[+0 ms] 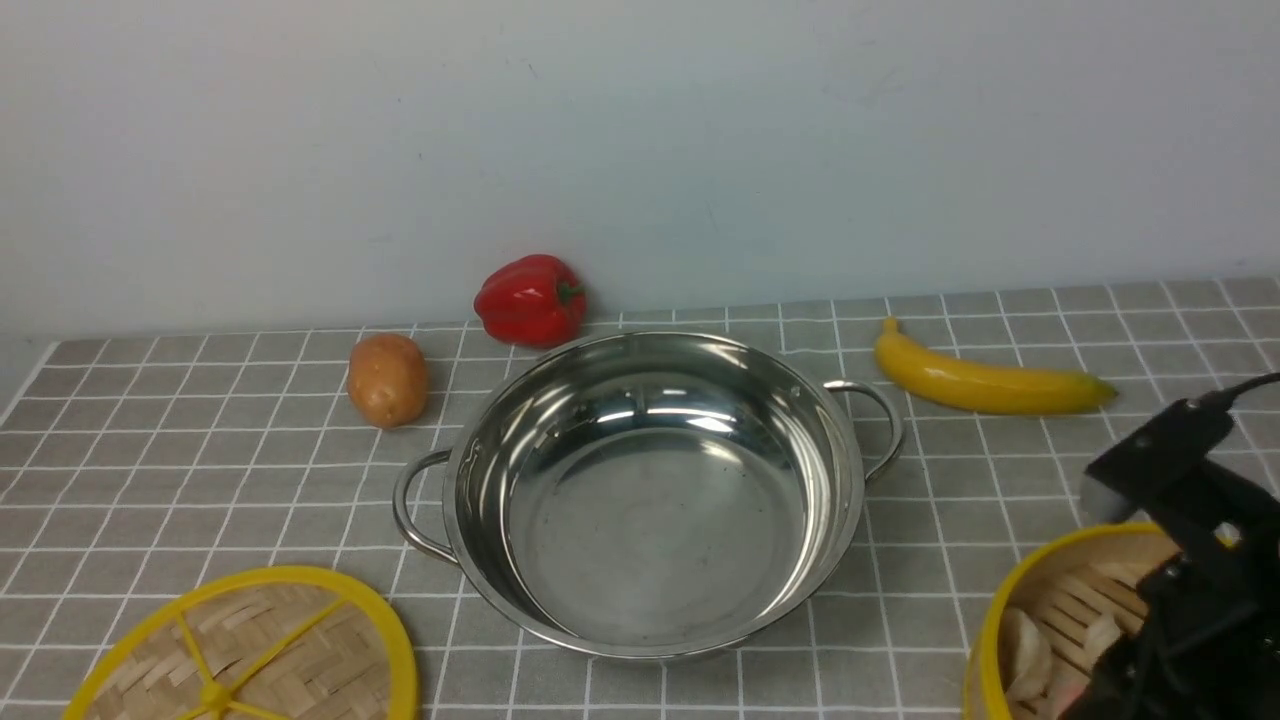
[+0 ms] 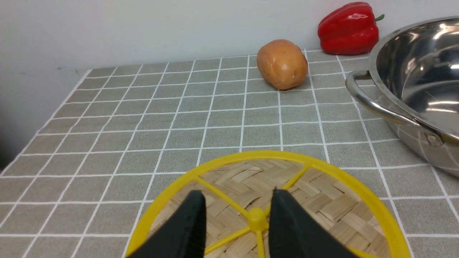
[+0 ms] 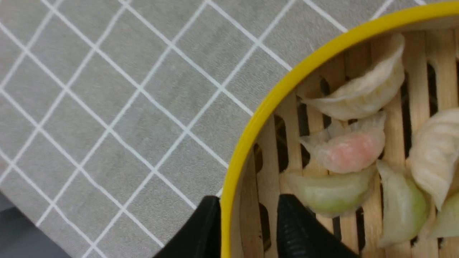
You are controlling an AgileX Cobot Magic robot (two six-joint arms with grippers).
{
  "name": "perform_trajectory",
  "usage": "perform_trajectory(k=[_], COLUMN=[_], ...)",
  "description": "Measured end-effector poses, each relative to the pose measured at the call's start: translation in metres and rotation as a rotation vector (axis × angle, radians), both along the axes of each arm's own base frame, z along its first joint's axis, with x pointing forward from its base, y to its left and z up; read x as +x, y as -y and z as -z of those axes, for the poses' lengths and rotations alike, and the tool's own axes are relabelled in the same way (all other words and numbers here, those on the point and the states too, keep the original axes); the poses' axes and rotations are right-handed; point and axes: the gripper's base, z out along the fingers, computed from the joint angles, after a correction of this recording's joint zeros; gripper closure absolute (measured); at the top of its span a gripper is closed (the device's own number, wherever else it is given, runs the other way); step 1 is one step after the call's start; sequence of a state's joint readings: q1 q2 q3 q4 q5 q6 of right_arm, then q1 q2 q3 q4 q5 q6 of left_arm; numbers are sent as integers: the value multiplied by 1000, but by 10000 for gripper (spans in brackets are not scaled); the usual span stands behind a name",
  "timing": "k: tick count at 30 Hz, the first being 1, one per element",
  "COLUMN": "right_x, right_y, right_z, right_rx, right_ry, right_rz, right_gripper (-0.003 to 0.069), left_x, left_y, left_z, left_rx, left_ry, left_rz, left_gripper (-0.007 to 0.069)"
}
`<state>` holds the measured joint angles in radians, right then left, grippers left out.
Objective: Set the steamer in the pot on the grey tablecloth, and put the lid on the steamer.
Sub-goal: 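Reach for and grasp the rim of the bamboo steamer holding the buns with the right gripper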
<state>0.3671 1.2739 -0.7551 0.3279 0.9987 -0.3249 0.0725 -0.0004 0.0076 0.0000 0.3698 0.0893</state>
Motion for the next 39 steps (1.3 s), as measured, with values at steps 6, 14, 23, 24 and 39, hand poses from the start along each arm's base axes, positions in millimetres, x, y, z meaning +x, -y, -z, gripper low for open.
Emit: perform_trajectory(k=[6,14,23,24,39], right_x=[-6,-2,5,5,12], right_y=[-25,-40,-38,-38,-46], right_z=[1,28,34,34,63], right_rx=[-60,-170,-214,-212,-253], right_ry=[-33,-114,-76,-73,-158], right_rz=[33,132,141,141,115], right_gripper=[419,419,419,419,437], left_x=[0,0,0,0,0], left_y=[0,0,0,0,0], left_z=[0,0,0,0,0], left_rx=[0,0,0,0,0], left_ry=[0,0,0,0,0], left_rz=[0,0,0,0,0], left_gripper=[382,382,382,382,382])
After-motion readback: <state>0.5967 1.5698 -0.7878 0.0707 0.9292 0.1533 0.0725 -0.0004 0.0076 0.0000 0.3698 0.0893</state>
